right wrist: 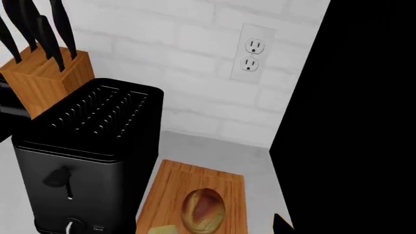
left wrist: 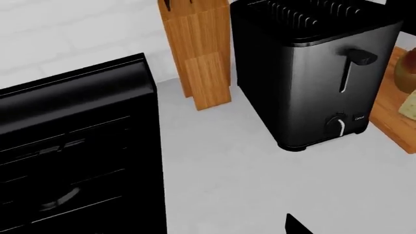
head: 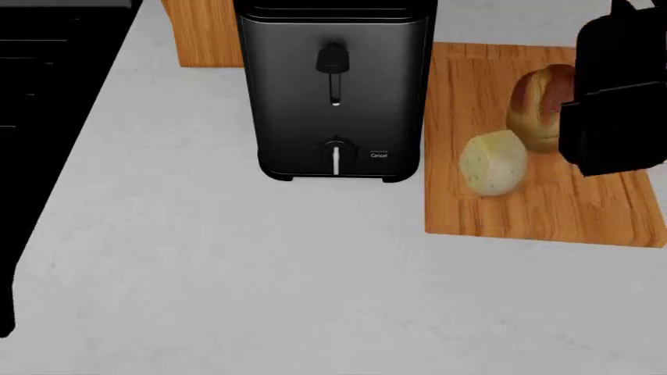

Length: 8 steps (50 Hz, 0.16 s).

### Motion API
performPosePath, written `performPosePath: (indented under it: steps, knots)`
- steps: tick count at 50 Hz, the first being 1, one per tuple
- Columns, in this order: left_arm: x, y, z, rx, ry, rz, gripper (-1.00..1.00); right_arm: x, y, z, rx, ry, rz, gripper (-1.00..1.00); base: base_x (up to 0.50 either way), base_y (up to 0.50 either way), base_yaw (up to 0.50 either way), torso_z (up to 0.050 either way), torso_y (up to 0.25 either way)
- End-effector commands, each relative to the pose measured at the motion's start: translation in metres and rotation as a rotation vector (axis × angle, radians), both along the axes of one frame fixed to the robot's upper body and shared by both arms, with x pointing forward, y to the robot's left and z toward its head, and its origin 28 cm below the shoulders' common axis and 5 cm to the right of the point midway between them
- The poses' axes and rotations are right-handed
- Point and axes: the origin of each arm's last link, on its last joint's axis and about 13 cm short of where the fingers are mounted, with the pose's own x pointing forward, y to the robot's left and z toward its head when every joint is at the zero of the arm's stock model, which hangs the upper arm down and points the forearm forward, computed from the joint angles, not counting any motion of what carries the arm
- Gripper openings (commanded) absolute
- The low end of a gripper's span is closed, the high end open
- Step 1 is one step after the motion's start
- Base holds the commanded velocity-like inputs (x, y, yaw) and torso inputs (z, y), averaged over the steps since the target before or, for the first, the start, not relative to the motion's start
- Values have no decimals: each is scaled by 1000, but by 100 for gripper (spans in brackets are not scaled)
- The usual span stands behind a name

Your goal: Place the bread and cheese on the cutting board.

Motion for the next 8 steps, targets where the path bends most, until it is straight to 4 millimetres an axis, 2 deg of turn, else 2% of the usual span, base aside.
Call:
performPosePath:
  steps: [1,8]
  knots:
    - [-2,5,64,-42,-76,-33,100,-16,-7,29,-15,-53,19,100,0,0,0,0,0]
    - [-1,6,92,-34,-94,-45,100,-14,-12,55,5,-80,5,100,0,0,0,0,0]
